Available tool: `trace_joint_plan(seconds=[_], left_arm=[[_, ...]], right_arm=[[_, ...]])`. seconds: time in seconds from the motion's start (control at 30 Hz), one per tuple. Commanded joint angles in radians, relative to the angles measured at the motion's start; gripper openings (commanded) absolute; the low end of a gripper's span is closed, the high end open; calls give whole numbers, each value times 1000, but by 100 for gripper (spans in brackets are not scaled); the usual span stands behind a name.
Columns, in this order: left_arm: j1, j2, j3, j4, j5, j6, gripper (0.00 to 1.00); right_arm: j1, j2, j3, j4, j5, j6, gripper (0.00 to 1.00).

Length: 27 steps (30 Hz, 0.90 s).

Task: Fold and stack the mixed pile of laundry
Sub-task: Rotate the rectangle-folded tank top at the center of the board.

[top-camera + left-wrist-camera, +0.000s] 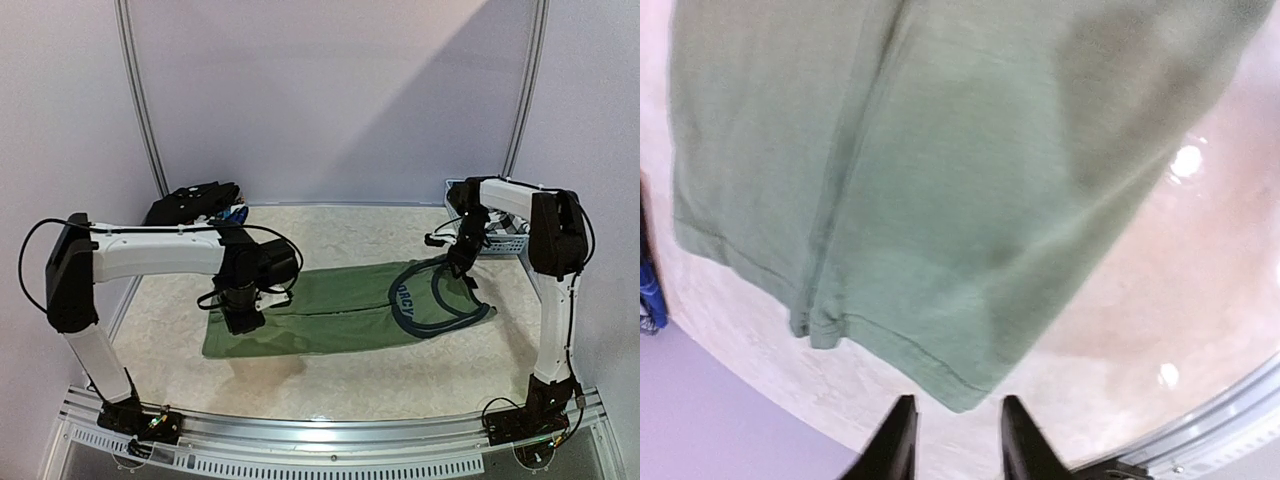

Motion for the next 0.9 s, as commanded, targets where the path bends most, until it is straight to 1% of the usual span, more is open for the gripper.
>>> trace_joint_plan(seconds=[0.0,0.1,0.27,0.37,0.43,0.53,0.63,0.77,0.87], left_arm=[[-24,64,-41,21,83,35,34],[-27,115,-69,63,64,35,35],[-35,187,-116,105,68,39,35],[-52,218,-121,110,46,38,31],[-67,237,-120,110,38,38,25],[-92,265,-112,94,46,39,15],[-127,286,-100,66,48,27,11],[-154,297,-86,31,57,-13,9],[-156,302,-79,8,62,-62,8]], right_arm=[[2,-172,-24,17,-86,46,42],[9,-198,-33,5,-147,76,43],[51,-217,-49,18,-179,103,44],[93,-200,-49,27,-191,117,44],[134,-181,-46,37,-188,124,44],[199,-131,-20,44,-180,128,44],[245,-56,33,44,-163,137,44],[268,52,106,23,-119,150,42],[274,101,118,22,-95,157,41]])
